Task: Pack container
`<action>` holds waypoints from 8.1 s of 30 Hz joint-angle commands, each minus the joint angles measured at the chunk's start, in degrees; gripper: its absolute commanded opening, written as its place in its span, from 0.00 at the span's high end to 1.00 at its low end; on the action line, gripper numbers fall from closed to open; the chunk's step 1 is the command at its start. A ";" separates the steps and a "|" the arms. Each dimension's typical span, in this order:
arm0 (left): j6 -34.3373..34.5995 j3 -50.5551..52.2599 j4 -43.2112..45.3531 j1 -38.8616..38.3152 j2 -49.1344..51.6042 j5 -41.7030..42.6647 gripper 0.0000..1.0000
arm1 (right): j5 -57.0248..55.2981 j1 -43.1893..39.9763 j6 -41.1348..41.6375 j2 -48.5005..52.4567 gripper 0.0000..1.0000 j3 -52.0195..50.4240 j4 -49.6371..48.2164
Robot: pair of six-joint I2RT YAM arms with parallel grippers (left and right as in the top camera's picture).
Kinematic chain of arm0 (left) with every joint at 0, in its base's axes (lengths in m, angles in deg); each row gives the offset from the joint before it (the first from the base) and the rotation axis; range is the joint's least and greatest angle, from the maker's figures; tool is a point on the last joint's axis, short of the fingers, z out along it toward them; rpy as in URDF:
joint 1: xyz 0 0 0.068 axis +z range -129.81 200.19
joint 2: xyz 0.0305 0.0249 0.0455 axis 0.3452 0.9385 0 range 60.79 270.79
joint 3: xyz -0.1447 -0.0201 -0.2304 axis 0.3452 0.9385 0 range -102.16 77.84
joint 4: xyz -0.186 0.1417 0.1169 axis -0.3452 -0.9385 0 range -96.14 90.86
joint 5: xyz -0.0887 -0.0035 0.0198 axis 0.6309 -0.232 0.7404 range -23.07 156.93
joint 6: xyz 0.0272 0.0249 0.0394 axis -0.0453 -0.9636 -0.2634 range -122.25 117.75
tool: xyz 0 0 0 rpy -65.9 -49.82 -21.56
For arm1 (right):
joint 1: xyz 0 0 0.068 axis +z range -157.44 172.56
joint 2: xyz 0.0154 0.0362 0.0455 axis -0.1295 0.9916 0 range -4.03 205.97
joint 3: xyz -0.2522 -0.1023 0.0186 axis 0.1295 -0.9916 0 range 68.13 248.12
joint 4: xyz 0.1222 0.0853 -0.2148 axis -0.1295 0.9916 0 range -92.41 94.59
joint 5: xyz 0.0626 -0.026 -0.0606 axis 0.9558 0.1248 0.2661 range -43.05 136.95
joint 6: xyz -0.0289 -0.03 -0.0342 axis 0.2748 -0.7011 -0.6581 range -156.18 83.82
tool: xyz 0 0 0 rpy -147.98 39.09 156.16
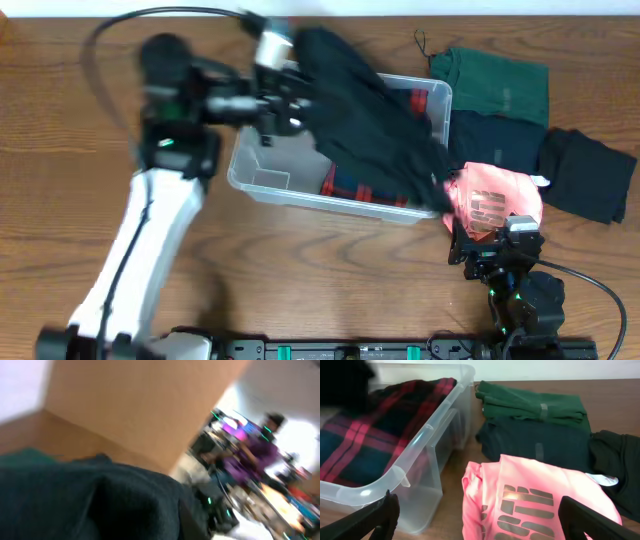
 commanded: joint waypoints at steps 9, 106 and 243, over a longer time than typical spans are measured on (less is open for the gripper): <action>-5.11 -1.01 7.06 0.92 14.99 2.49 0.94 | 0.35 -0.37 0.28 -0.33 0.01 -0.17 -0.09; 16.59 -11.58 -18.95 11.28 28.50 -21.09 0.94 | 0.35 -0.37 0.28 -0.33 0.01 -0.17 -0.09; -9.75 -16.33 -90.95 9.62 22.67 -92.32 0.69 | 0.35 -0.37 0.28 -0.33 0.01 -0.17 -0.09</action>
